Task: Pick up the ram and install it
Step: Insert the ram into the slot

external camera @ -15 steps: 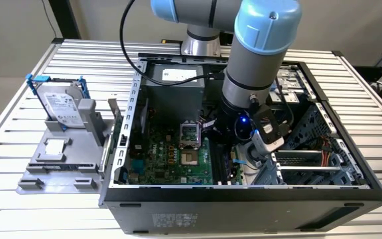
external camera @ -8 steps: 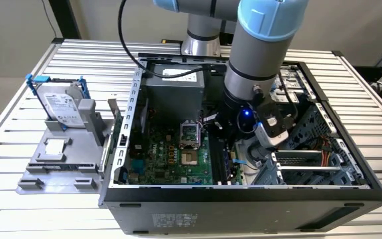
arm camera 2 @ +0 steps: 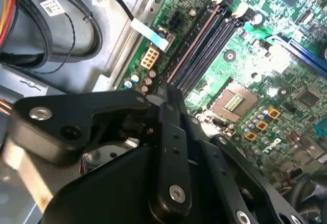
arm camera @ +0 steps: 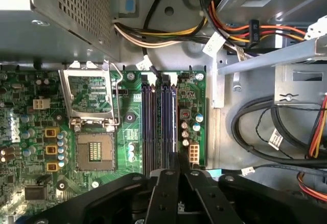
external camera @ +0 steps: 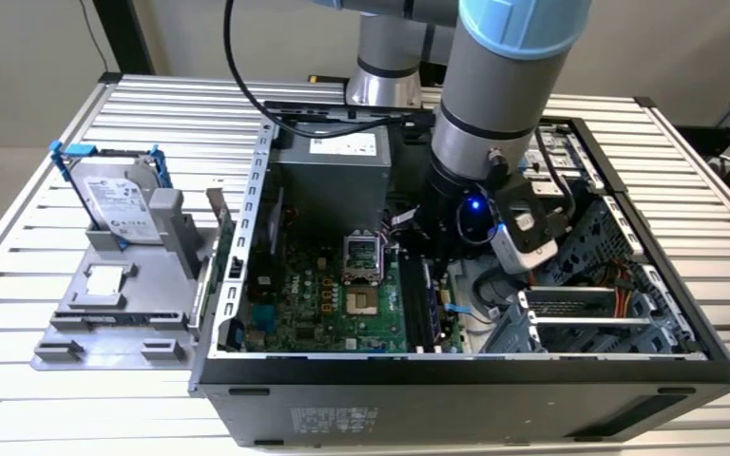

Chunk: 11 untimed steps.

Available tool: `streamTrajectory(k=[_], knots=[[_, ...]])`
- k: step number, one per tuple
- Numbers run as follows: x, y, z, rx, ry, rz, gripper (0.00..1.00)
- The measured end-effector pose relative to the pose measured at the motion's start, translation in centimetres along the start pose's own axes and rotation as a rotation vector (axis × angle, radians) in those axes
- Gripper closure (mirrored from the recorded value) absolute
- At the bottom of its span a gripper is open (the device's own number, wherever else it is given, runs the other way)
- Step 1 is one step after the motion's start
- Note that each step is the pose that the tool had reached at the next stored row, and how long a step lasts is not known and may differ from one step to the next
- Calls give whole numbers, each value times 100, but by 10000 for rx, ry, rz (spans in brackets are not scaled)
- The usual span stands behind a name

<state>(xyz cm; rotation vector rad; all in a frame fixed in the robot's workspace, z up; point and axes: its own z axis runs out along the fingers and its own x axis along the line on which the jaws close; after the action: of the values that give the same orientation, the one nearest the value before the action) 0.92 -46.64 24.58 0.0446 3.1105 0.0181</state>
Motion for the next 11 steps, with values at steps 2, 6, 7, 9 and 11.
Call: streamTrajectory(k=[2,6,7,9,11], knots=[[0,0,0,-6,0,1,100],[0,0,0,-19,1,2,100],[0,0,0,-22,1,2,100],[0,0,0,-29,1,1,100],[0,0,0,-35,1,1,100]])
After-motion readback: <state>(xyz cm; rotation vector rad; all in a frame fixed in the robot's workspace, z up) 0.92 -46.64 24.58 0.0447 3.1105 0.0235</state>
